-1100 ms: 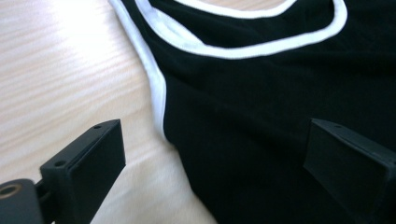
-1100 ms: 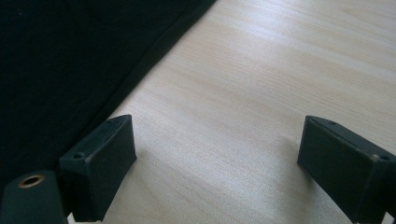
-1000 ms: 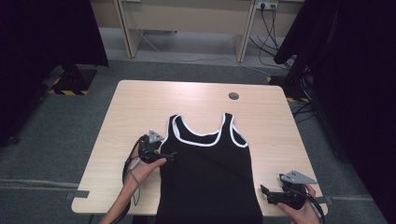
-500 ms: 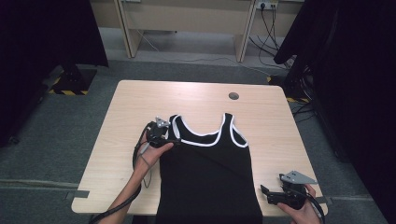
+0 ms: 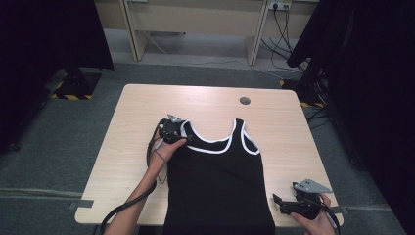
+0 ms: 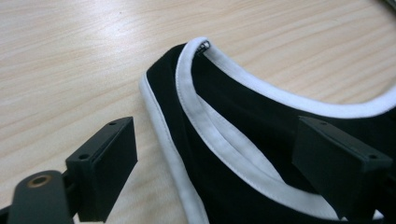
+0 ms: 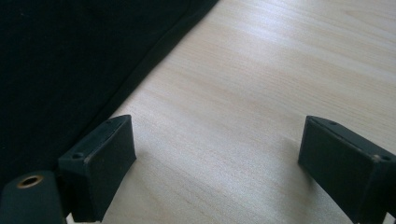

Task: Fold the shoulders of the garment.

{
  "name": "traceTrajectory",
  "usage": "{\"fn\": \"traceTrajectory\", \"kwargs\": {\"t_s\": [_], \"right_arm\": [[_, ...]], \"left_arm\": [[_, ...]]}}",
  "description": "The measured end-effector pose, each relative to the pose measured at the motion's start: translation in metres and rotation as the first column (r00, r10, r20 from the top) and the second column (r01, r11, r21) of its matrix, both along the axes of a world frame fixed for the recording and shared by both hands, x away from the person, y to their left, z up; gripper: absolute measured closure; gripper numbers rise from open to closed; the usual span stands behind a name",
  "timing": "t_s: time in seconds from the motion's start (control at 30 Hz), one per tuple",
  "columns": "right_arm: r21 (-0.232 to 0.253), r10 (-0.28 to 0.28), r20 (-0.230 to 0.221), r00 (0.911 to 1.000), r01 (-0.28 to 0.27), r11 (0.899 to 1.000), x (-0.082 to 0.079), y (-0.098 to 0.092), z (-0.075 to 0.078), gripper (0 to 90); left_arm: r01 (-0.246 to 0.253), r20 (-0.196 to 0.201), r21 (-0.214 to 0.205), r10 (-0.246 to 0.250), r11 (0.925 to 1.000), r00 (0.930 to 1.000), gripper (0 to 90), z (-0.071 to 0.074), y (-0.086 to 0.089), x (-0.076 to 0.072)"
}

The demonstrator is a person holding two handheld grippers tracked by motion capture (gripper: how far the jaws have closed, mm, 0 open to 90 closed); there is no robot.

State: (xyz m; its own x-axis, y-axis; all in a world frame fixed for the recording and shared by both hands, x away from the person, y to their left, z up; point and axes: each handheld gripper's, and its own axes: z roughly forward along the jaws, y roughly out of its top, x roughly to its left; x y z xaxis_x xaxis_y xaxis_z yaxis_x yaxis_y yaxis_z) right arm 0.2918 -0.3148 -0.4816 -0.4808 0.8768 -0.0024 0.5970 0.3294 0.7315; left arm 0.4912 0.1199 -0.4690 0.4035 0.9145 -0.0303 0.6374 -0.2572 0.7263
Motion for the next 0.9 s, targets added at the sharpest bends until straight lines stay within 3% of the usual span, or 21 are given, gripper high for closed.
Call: {"fn": "traceTrajectory", "kwargs": {"t_s": [0.13, 0.53, 0.8, 0.9], "right_arm": [[0.001, -0.001, 0.001, 1.0000, 0.001, 1.000, 0.000, 0.000, 0.000, 11.4], [0.004, -0.001, 0.000, 1.0000, 0.001, 1.000, 0.000, 0.000, 0.000, 11.4], [0.002, 0.004, 0.003, 1.0000, -0.004, 1.000, 0.000, 0.000, 0.000, 11.3], [0.002, 0.004, 0.003, 1.0000, -0.004, 1.000, 0.000, 0.000, 0.000, 11.4]], "left_arm": [[-0.004, -0.007, -0.014, 0.004, 0.9999, 1.0000, 15.4, -0.003, -0.001, 0.007], [-0.042, -0.016, 0.002, 0.042, 0.9991, 0.9990, 17.9, -0.009, -0.004, 0.031], [0.012, 0.023, 0.018, -0.013, 0.9998, 0.9997, 60.6, -0.007, -0.006, 0.031], [0.025, 0.036, 0.035, -0.026, 0.9991, 0.9990, 69.9, -0.006, -0.009, 0.028]]}}
